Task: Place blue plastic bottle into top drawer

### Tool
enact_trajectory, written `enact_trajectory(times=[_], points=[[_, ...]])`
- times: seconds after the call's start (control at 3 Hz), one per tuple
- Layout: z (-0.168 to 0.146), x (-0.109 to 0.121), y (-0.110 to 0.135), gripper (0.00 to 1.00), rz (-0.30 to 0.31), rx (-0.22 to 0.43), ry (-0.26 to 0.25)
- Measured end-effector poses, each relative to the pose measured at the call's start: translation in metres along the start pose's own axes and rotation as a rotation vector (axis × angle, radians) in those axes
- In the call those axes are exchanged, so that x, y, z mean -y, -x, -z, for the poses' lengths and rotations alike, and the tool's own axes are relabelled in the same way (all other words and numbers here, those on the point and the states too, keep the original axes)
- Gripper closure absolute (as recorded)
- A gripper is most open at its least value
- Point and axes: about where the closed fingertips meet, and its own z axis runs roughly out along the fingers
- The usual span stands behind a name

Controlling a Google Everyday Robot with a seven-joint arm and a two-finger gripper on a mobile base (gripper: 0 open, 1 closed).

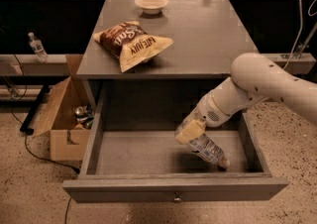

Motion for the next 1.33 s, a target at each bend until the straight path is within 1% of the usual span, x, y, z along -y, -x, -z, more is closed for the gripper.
enact_trajectory(times=[0.33, 0.67, 1.0, 1.33], points=[[0.0, 0.0, 0.0, 0.28, 0.0, 0.0, 0.0], [0.012, 0.006, -0.001, 0.05, -0.005, 0.023, -0.021], [0.036, 0.013, -0.005, 0.0, -0.01, 0.045, -0.064], [0.074, 0.016, -0.014, 0.0, -0.015, 0.064, -0.124]])
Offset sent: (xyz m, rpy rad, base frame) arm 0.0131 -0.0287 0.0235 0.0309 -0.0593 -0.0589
